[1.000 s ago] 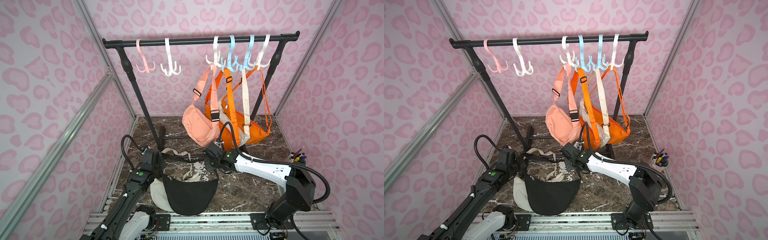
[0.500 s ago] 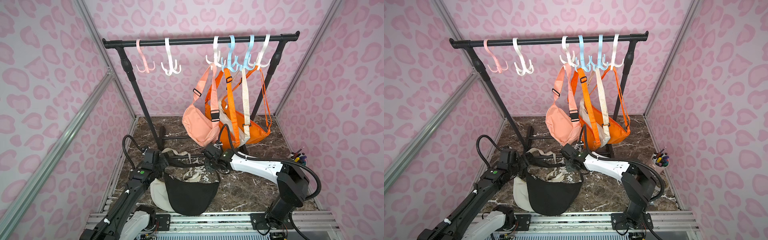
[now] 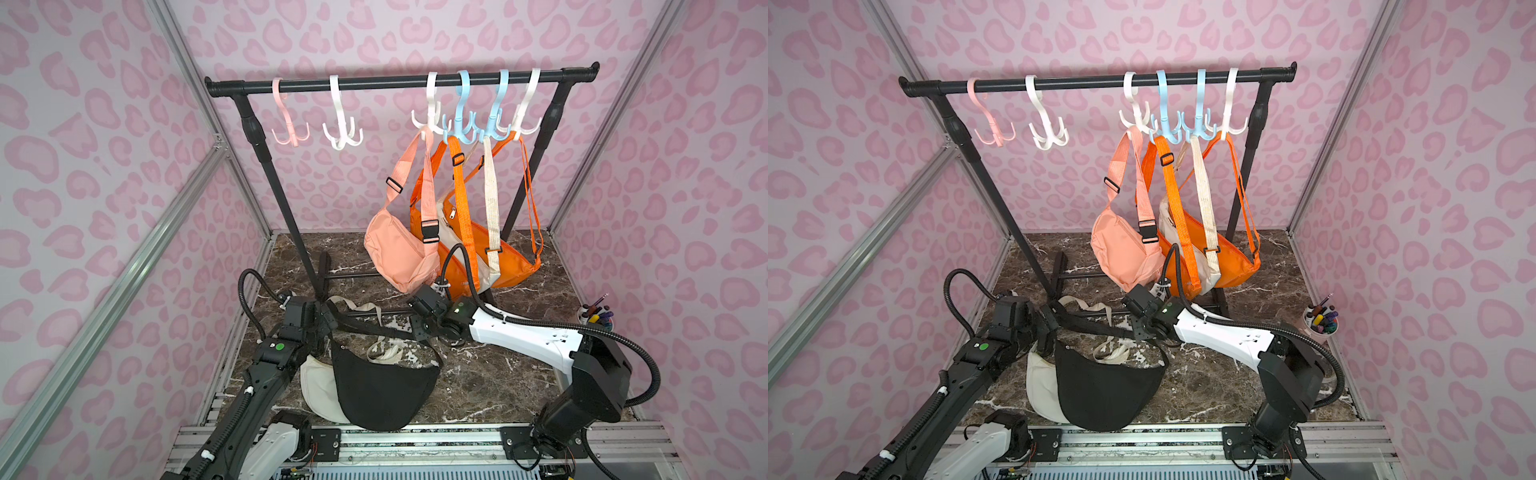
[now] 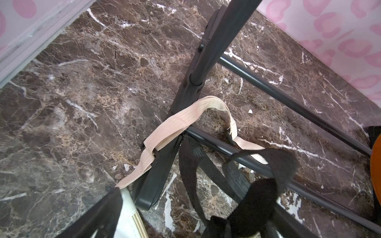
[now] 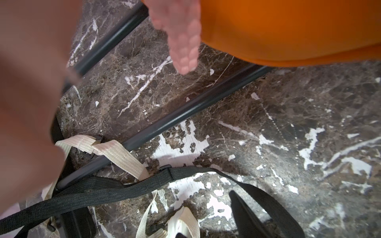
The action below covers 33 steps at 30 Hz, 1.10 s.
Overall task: Take the bag off the hook
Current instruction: Place the bag inside the bag.
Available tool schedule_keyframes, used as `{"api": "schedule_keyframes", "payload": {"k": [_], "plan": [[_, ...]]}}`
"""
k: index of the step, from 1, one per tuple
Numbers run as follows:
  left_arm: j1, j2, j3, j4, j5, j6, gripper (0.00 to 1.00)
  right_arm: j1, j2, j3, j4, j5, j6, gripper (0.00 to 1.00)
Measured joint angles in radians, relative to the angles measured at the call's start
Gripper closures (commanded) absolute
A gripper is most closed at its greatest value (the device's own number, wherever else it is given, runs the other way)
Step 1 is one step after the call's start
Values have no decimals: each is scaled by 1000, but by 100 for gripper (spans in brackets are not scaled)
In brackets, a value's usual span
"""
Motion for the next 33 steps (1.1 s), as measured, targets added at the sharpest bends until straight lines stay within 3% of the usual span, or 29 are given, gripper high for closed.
{"api": "schedule_keyframes", "payload": {"k": [12, 23, 33], "plan": [[1, -15, 48, -41, 20, -2, 2, 26, -72, -23, 33, 33, -16, 48], [21, -30, 64, -86, 266, -142, 0, 31, -97, -26, 49, 39, -16, 48], [29, -35, 59, -107, 419, -258, 13, 37, -100, -25, 50, 38, -16, 48]]}}
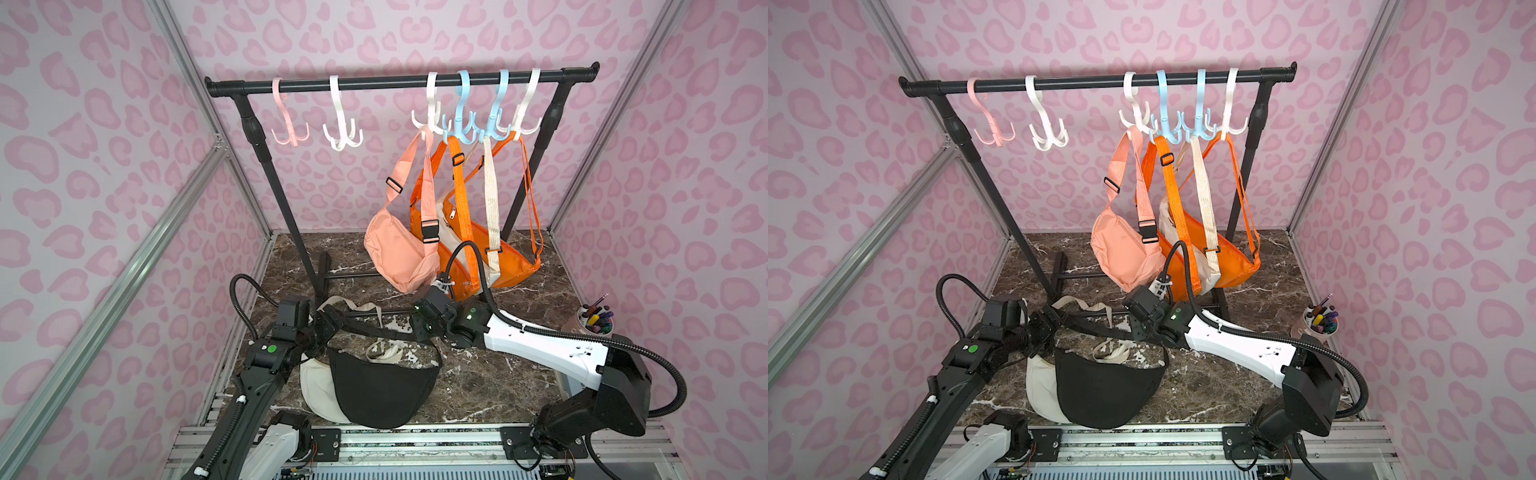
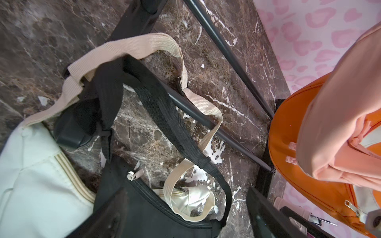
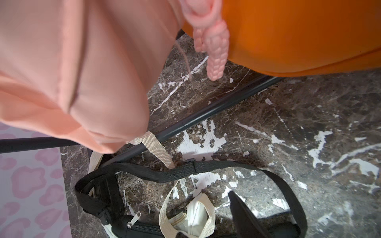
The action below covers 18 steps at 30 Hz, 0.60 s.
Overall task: Take the bag off the hook
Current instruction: Place the bag inside the bag.
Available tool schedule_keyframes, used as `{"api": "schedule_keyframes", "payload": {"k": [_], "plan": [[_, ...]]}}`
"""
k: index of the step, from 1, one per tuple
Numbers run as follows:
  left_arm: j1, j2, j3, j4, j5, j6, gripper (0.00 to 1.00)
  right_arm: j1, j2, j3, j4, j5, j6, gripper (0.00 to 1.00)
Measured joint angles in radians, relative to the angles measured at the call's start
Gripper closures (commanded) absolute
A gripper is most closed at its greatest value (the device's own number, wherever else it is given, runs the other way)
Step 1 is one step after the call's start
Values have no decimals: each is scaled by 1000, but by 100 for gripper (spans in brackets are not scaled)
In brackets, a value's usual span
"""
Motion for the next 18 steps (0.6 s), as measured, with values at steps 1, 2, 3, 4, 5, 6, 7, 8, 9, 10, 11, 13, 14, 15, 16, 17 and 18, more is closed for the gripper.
{"api": "schedule_keyframes", "payload": {"k": [1, 2, 3, 4, 5, 6, 7, 8, 9, 10, 11, 13, 14, 15, 16, 17, 18], "plan": [[1, 5, 1, 2, 12, -9, 14, 0, 0, 2, -1, 0, 0, 48], [1, 10, 3, 3, 22, -14, 14, 0, 0, 3, 0, 0, 0, 48], [3, 14, 7, 5, 29, -20, 15, 0, 0, 4, 0, 0, 0, 48], [3, 18, 11, 7, 34, -21, 17, 0, 0, 5, 0, 0, 0, 48], [3, 20, 17, 8, 39, -22, 18, 1, 0, 5, 0, 0, -1, 48], [3, 23, 23, 9, 40, -21, 18, 1, 0, 6, 0, 0, -1, 48], [3, 24, 31, 10, 40, -21, 19, 1, 0, 6, 0, 0, -3, 48], [3, 24, 37, 9, 39, -20, 19, 1, 0, 7, -1, 0, -5, 48], [3, 24, 45, 9, 39, -15, 19, 1, 0, 7, 0, 0, -7, 48], [3, 24, 53, 9, 38, -5, 19, 1, -1, 7, 0, 0, -7, 48], [3, 24, 58, 9, 34, 4, 19, 1, -2, 8, -2, 1, -7, 48], [3, 24, 72, 8, 22, 13, 19, 2, -5, 17, -5, 1, -8, 48], [3, 24, 78, 7, 19, 23, 19, 2, -7, 21, -5, 2, -8, 49], [3, 24, 83, 7, 18, 32, 19, 2, -10, 26, -5, 3, -13, 49], [3, 24, 89, 6, 13, 34, 19, 2, -13, 31, -5, 4, -14, 49], [3, 24, 93, 5, 12, 40, 19, 2, -14, 35, -6, 5, -15, 49], [3, 24, 100, 5, 12, 56, 18, 2, -16, 39, -5, 7, -16, 49]]}}
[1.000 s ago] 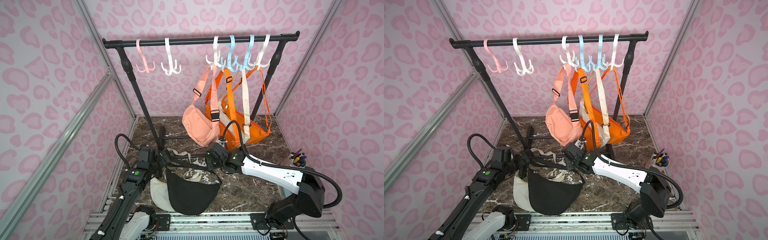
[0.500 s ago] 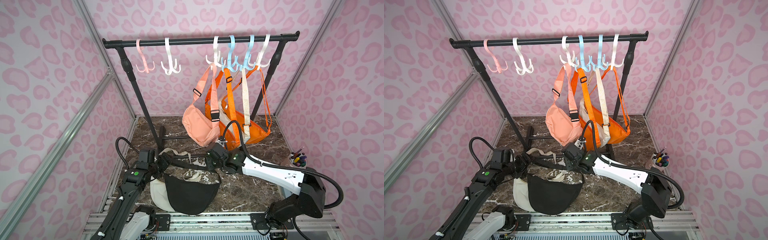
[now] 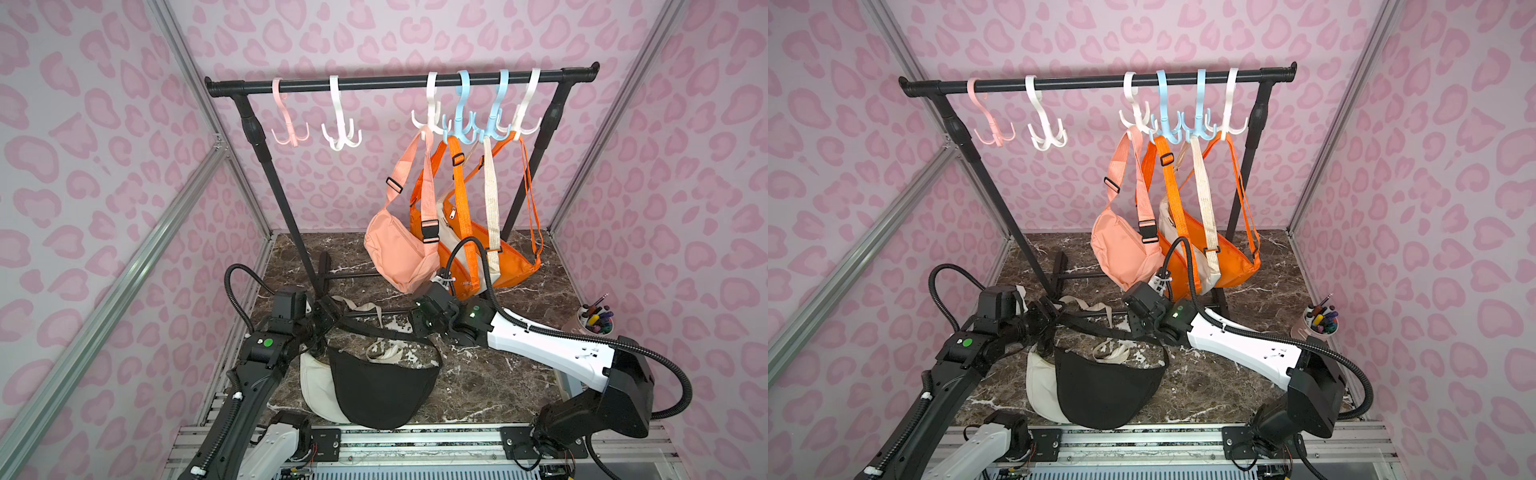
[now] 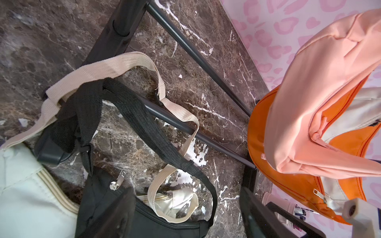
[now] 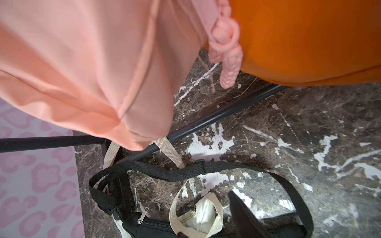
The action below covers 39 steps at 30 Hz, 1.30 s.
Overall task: Take the bag off the hook
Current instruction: Place the bag inside the bag, then pick up the bag from the hook.
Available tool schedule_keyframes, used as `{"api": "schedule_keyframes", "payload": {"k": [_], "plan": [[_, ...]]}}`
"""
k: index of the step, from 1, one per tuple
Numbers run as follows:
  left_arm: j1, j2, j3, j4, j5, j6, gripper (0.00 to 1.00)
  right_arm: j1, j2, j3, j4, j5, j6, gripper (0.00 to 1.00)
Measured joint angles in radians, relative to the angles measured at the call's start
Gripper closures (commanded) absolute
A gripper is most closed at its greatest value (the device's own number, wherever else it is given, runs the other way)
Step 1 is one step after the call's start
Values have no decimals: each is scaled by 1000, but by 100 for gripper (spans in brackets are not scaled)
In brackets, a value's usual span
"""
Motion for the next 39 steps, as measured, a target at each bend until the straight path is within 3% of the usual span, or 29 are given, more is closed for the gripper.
{"api": "schedule_keyframes", "payload": {"k": [13, 21, 30, 39], "plan": [[0, 40, 113, 40, 5, 161, 17, 13, -84, 17, 8, 28, -37, 56], [-60, 137, 229, 101, 9, 255, 18, 29, -210, 4, 71, 108, -83, 60], [-128, 224, 349, 174, -13, 334, 23, -50, -316, 5, 111, 148, -123, 67], [-173, 322, 456, 232, -14, 438, 23, -91, -351, 70, 92, 172, -182, 67]]}}
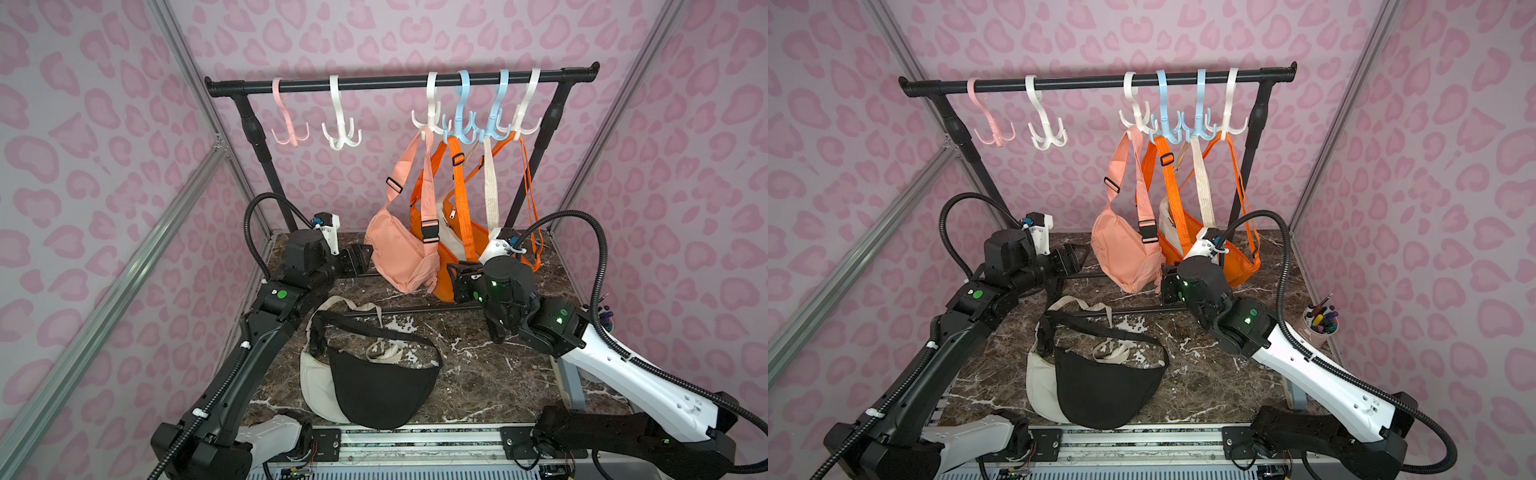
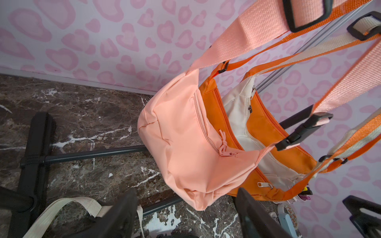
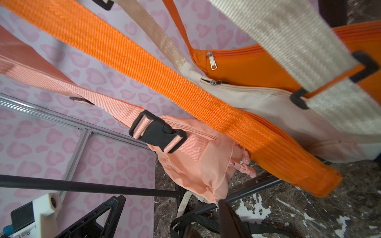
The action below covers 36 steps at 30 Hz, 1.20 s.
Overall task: Take the bag off the hook
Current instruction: Pick up the bag from the hook.
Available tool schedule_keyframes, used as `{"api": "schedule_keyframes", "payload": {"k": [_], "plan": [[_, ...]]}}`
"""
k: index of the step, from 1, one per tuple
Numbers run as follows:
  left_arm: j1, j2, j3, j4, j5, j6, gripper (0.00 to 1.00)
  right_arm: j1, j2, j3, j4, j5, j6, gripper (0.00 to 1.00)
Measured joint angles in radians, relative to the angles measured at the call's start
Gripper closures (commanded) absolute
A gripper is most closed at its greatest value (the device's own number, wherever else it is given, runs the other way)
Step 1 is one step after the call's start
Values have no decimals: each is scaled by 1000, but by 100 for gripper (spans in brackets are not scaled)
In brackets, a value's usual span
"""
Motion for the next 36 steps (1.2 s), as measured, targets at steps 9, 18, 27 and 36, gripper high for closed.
{"api": "schedule_keyframes", "payload": {"k": [9, 18, 27, 36], "plan": [[-15, 88, 95, 81, -3, 98, 24, -24, 53, 108, -3, -5, -62, 65], [-17, 156, 117, 172, -10, 147, 25, -29, 111, 194, 0, -27, -116, 61], [-17, 189, 130, 220, -19, 172, 25, -43, 147, 246, 29, -61, -140, 60], [-17, 245, 179, 282, -5, 195, 27, -82, 201, 314, 44, -109, -146, 60]]}}
